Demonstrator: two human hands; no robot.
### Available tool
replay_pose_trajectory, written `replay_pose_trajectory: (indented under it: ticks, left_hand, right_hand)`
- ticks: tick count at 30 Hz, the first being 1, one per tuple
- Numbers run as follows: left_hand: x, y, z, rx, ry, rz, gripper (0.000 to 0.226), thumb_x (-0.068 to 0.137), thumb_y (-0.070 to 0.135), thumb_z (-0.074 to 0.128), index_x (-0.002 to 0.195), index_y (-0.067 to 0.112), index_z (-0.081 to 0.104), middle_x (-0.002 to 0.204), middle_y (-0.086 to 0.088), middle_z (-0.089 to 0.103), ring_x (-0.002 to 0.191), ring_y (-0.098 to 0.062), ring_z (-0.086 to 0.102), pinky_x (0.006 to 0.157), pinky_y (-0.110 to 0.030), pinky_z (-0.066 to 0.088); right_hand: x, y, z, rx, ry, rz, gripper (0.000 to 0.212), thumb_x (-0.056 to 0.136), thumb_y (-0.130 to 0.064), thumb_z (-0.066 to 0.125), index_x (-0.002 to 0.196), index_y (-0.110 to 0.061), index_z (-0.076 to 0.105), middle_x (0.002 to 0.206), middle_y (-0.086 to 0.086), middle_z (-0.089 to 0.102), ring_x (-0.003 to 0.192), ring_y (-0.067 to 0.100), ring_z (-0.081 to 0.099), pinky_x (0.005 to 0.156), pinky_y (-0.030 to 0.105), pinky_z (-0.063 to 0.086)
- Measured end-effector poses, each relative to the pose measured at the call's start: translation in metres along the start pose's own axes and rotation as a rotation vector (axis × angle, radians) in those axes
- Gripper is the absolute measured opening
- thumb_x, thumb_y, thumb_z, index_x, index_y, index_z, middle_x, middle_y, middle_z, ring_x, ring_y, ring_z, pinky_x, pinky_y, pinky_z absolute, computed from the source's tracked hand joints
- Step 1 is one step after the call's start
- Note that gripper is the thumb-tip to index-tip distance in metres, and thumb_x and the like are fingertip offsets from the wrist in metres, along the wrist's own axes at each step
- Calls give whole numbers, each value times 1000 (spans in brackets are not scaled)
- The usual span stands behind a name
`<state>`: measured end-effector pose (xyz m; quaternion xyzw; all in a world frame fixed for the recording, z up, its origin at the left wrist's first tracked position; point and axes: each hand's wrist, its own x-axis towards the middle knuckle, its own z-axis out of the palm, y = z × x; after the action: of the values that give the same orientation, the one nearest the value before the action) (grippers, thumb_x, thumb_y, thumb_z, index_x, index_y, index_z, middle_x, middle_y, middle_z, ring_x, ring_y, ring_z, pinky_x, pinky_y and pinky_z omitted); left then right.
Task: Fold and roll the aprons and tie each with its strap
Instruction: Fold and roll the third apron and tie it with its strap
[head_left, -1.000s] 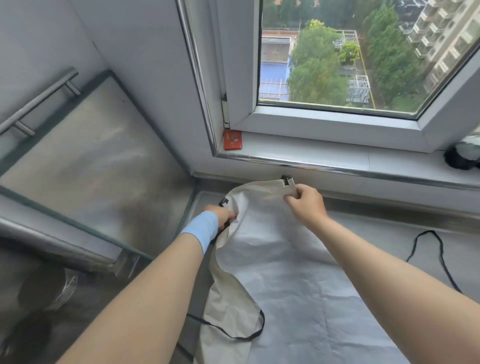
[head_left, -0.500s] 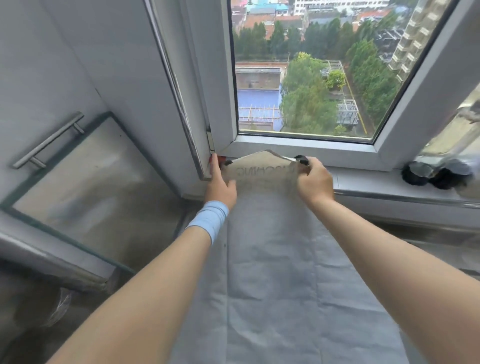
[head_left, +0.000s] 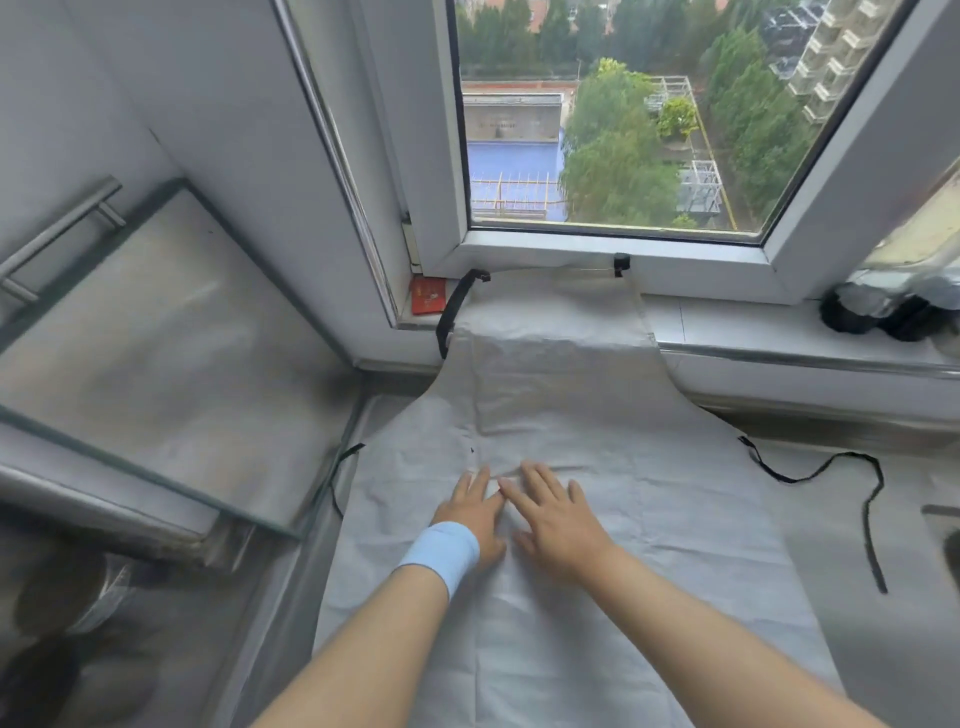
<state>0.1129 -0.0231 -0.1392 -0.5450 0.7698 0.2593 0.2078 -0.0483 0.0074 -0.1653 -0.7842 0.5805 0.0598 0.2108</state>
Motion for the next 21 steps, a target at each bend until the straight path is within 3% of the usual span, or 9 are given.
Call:
replay_pose_trajectory:
  ticks: [2,6,9,12,15,18,21]
  left_hand:
    - [-3,-5,2,-53,60,26,73,91,32,53,152,29,15,162,2,-8,149,-21,-5,119,-40,19]
    - [-15,-22,7,-213,214,-42,59,92,21,51,147,27,31,160,1,15,146,-20,15,117,-36,24]
    - [-33,-36,20,-279,261,-174,57,92,18,49,146,27,32,159,1,18,145,-20,17,114,-35,26]
    - [-55,-49,35,-328,286,-347,64,91,18,49,149,25,23,160,2,12,146,-21,11,113,-37,26]
    - [-79,-58,52,-376,322,-527,69,92,24,51,151,24,16,160,1,8,146,-22,9,113,-42,27]
    - [-96,-62,65,-462,337,-670,72,89,28,57,149,22,17,153,-1,20,139,-24,21,107,-42,34]
    - [-111,-68,72,-478,336,-773,71,85,24,59,145,19,22,144,-5,30,133,-25,28,101,-41,38]
  right_hand:
    - [2,6,4,-69,-104,65,72,99,-52,33,156,-32,-7,163,5,-21,150,23,-17,115,61,3]
    - [10,16,-5,-127,-121,151,70,100,-48,29,156,-29,-8,162,6,-21,150,25,-16,115,63,2]
    - [12,2,-13,-226,-30,156,66,99,-27,34,156,-18,5,163,17,-6,150,34,-5,115,59,9]
    - [1,-29,-6,-179,50,73,62,96,-17,37,155,-15,17,163,17,2,150,35,2,115,57,14]
    - [-22,-61,24,-101,67,16,62,94,-25,38,153,-10,26,162,18,12,149,39,14,111,60,24]
    - [-37,-71,47,-102,-39,25,73,91,-41,30,155,-9,21,162,14,7,149,36,14,112,61,21]
    - [-38,-66,54,-140,4,28,74,79,-48,38,135,-5,57,144,21,49,128,38,53,92,58,48]
